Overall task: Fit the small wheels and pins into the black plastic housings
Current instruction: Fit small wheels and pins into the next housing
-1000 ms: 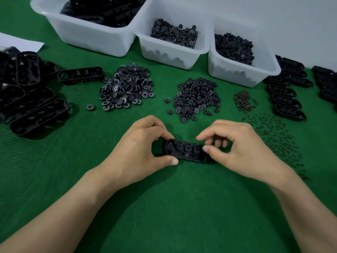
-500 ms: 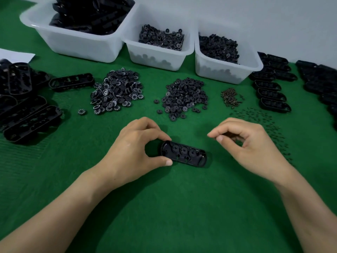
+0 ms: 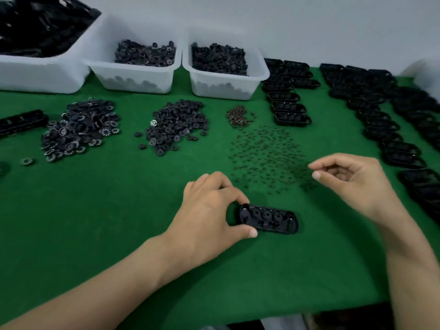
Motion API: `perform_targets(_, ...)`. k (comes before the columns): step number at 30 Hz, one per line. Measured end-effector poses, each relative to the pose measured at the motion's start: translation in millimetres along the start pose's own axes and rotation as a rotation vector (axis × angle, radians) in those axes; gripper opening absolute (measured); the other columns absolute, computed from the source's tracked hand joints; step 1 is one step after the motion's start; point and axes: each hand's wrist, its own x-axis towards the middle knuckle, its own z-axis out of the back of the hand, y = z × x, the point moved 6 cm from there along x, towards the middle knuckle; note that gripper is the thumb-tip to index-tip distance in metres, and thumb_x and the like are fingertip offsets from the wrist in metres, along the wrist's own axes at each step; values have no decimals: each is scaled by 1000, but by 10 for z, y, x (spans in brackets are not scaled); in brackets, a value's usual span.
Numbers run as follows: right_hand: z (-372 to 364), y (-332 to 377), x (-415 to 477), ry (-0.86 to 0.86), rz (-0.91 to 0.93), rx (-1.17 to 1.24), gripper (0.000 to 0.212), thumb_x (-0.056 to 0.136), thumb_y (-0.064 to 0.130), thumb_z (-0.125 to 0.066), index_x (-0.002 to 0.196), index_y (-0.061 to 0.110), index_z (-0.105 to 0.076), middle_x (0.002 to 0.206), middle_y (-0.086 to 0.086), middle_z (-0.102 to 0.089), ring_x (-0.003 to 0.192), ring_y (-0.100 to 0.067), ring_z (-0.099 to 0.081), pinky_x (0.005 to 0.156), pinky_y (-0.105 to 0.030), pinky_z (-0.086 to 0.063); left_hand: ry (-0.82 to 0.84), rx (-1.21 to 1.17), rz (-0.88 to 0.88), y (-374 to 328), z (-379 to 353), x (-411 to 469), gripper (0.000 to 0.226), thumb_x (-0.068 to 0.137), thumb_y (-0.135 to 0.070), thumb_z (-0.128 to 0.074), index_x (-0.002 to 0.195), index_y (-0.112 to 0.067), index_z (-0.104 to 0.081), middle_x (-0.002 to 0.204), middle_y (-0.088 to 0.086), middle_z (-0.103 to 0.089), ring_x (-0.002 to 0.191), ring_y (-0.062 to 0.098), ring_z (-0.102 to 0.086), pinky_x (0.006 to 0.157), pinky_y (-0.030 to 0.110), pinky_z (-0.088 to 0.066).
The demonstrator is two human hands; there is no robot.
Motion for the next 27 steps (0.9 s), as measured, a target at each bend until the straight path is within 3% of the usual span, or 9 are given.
perform_targets(5,160,-216,-62,33,-62,-73,22,76,7,-72,72,28,-69,72,1,-69,65,-26,-60,62,-30,-52,-23,-17,10,-244,-236,109,43,64,-59,-66,100,-36,-59,88,-20,-37,87,0,-27,79,16,-14)
perform_targets(6,167,-229,-64,51,-61,-94,21,76,8,-72,72,28,-69,71,3,-68,62,-23,-59,59,-30,-51,-24,-17,15,-273,-273,116,43,63,-61,-64,99,-37,-59,86,-21,-37,87,0,-29,79,15,-14)
perform_targets(8,172,-229,-59,87,-42,-125,22,75,8,-73,70,29,-69,65,8,-65,50,-8,-51,47,-15,-44,-28,-21,22,-303,-324,113,45,61,-62,-61,99,-38,-59,84,-23,-36,86,0,-31,80,15,-15)
perform_targets(10,167,-214,-47,122,-17,-153,20,75,7,-72,71,26,-69,61,12,-61,48,-1,-47,45,-7,-36,-38,-27,30,-296,-339,104,48,60,-63,-59,99,-37,-60,84,-24,-37,87,0,-33,81,15,-15)
perform_targets(20,104,-231,36,225,5,-337,19,78,12,-71,69,27,-65,70,12,-60,63,4,-51,60,-10,-44,-69,-53,54,-258,-321,85,52,61,-57,-66,105,-30,-64,87,-19,-44,89,5,-43,87,25,-26)
perform_targets(27,49,-213,4,235,15,-432,17,77,10,-71,66,21,-65,69,13,-58,64,9,-49,59,-8,-41,-73,-58,46,-278,-319,82,50,60,-59,-63,101,-30,-64,88,-20,-44,89,3,-42,87,24,-25)
